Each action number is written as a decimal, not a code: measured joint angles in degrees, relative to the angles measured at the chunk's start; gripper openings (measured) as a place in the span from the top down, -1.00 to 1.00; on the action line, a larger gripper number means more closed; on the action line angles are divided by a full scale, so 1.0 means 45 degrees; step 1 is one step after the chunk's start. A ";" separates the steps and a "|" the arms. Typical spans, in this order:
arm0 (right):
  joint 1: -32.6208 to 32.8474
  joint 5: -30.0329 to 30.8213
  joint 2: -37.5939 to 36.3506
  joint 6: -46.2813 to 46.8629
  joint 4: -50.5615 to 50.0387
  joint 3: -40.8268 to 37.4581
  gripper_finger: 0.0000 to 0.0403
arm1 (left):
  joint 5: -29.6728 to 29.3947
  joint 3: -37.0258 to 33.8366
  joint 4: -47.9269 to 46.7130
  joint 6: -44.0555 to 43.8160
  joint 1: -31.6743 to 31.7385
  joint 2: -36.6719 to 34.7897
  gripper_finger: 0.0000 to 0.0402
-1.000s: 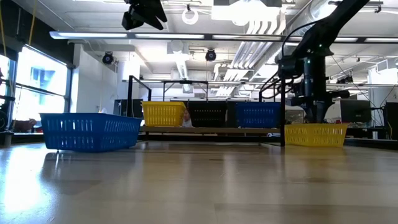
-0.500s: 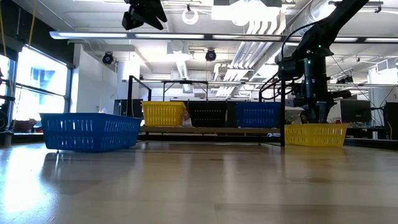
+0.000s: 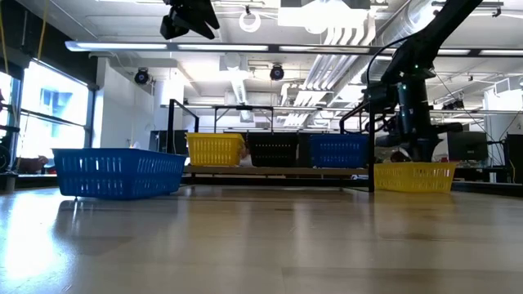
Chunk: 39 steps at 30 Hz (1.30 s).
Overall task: Stack baskets on shelf by color
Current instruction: Stack the yellow bin on top of the other yellow stacked bins on the shelf
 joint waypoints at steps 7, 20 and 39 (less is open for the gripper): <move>0.0000 0.0112 -0.0024 0.0175 0.0063 0.0020 0.96 | 0.0000 0.0000 0.0000 -0.0006 0.0000 0.0000 0.49; 0.0496 0.2018 -0.1924 0.1036 -0.0517 0.0880 0.99 | -0.0001 0.0000 0.0000 0.0182 0.0000 0.0000 0.49; 0.0670 0.3994 -0.4363 0.0644 0.0295 0.3947 1.00 | -0.0005 0.0000 0.0004 0.0344 0.0000 0.0000 0.49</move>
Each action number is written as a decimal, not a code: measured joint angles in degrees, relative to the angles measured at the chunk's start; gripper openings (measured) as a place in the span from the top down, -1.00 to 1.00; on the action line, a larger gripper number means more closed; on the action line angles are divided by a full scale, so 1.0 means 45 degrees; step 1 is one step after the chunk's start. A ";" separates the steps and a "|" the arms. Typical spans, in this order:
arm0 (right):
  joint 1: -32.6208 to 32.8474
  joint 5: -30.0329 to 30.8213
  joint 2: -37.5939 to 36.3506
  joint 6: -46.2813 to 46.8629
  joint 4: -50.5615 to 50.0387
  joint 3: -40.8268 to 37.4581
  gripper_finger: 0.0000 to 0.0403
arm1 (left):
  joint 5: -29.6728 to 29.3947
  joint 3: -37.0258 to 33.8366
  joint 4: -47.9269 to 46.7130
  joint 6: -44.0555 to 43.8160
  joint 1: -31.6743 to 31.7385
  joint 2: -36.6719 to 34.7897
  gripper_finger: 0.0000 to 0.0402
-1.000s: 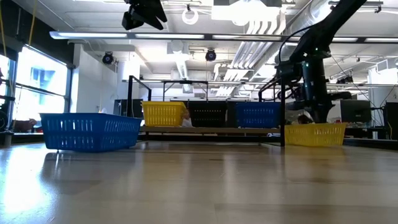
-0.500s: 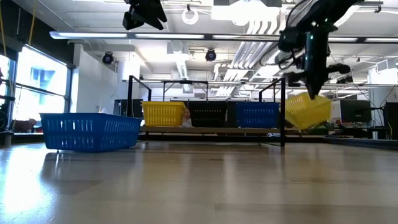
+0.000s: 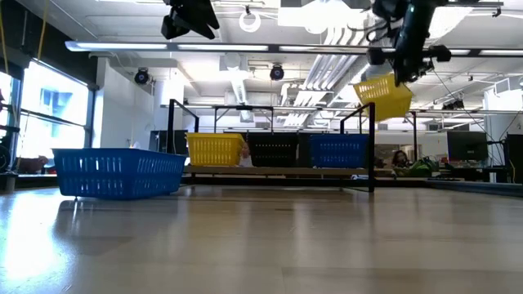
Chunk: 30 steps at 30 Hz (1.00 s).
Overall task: Stack baskets on shelf by color
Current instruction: Stack the yellow bin on top of the other yellow stacked bins on the shelf
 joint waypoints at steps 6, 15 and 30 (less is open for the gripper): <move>0.0818 -0.0300 -0.0013 -0.0347 0.0001 0.1882 1.00 | -0.0146 0.0000 0.0001 0.0692 -0.0100 0.0000 0.49; 0.3884 -0.0030 -0.0011 0.0946 -0.0010 0.3083 1.00 | -0.2611 0.0000 0.0002 0.2739 -0.1329 0.0001 0.49; 0.9004 0.2768 0.1657 0.4992 0.0000 0.2727 1.00 | -0.6957 0.0000 0.1177 0.5757 -0.4510 0.1346 0.49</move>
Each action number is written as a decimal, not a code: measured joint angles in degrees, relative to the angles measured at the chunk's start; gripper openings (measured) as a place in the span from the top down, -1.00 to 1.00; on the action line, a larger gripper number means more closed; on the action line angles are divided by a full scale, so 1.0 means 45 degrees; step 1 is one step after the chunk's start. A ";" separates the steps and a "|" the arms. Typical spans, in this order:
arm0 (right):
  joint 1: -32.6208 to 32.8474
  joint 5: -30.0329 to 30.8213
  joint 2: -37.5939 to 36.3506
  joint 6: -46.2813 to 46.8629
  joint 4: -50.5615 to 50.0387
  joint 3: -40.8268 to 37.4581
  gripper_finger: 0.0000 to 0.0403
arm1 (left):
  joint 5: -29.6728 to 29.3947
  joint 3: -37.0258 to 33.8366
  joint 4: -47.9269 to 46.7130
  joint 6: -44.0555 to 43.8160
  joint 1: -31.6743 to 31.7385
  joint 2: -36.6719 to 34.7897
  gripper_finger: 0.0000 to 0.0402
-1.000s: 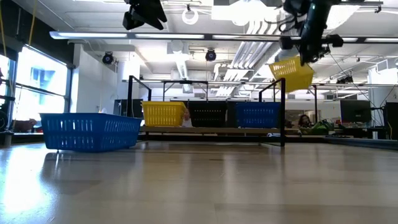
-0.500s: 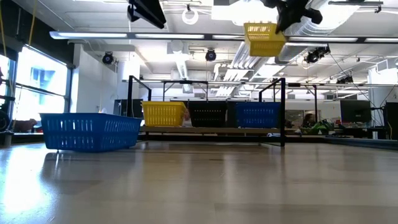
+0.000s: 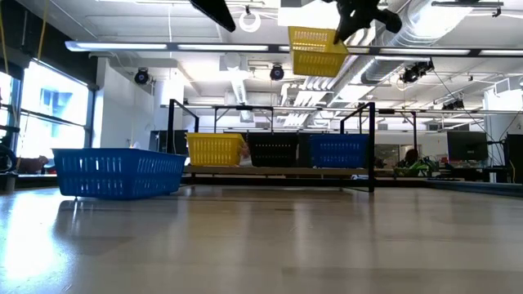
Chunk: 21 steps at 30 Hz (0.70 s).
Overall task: Stack baskets on shelf by color
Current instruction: Stack the yellow bin on top of the other yellow stacked bins on the shelf
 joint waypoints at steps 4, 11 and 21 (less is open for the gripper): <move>0.0806 0.0146 0.0774 0.0811 0.0152 -0.0005 1.00 | -0.1192 0.0000 0.0205 0.0101 -0.0647 0.0584 0.49; 0.1713 0.0238 0.2152 0.1552 0.1387 -0.0015 1.00 | -0.2064 0.0000 0.0368 0.0297 -0.1429 0.1489 0.49; 0.2177 -0.0312 0.3363 0.1785 0.3149 -0.0015 1.00 | -0.3008 -0.0005 0.1040 0.0676 -0.1935 0.2168 0.49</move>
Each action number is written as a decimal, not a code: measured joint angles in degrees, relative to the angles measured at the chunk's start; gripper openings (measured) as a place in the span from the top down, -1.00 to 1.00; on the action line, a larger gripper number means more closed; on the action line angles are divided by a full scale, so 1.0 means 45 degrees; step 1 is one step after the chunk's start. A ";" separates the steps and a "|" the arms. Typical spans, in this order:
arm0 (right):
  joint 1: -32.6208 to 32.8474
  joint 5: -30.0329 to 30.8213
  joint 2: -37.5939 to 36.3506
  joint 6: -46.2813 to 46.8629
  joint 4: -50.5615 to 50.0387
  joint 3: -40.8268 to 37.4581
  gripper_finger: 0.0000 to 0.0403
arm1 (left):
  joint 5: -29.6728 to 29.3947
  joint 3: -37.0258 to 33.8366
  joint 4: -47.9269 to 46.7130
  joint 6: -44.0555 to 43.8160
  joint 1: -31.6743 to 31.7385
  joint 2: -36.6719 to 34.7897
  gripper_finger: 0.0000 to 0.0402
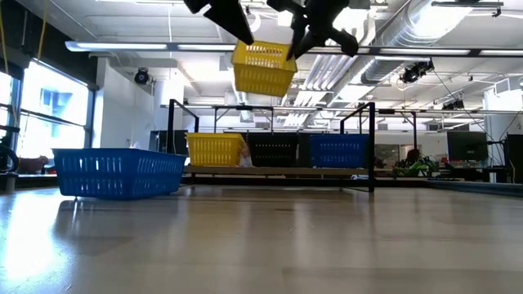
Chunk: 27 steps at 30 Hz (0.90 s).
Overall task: Stack baskets on shelf by color
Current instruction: Stack the yellow bin on top of the other yellow stacked bins on the shelf
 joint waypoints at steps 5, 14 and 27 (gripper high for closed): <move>0.0229 -0.0063 -0.0003 -0.0013 0.0305 0.0000 1.00 | 0.0046 0.0000 -0.0132 -0.0003 0.0000 0.0111 0.49; 0.0788 -0.0014 -0.0046 -0.0044 -0.0067 0.0336 1.00 | 0.0690 0.0000 -0.0647 -0.0003 0.0485 0.0104 0.49; 0.0841 0.0209 -0.0063 -0.0401 -0.1693 0.1676 1.00 | 0.0443 0.0000 -0.0774 0.0099 0.0636 0.0099 0.50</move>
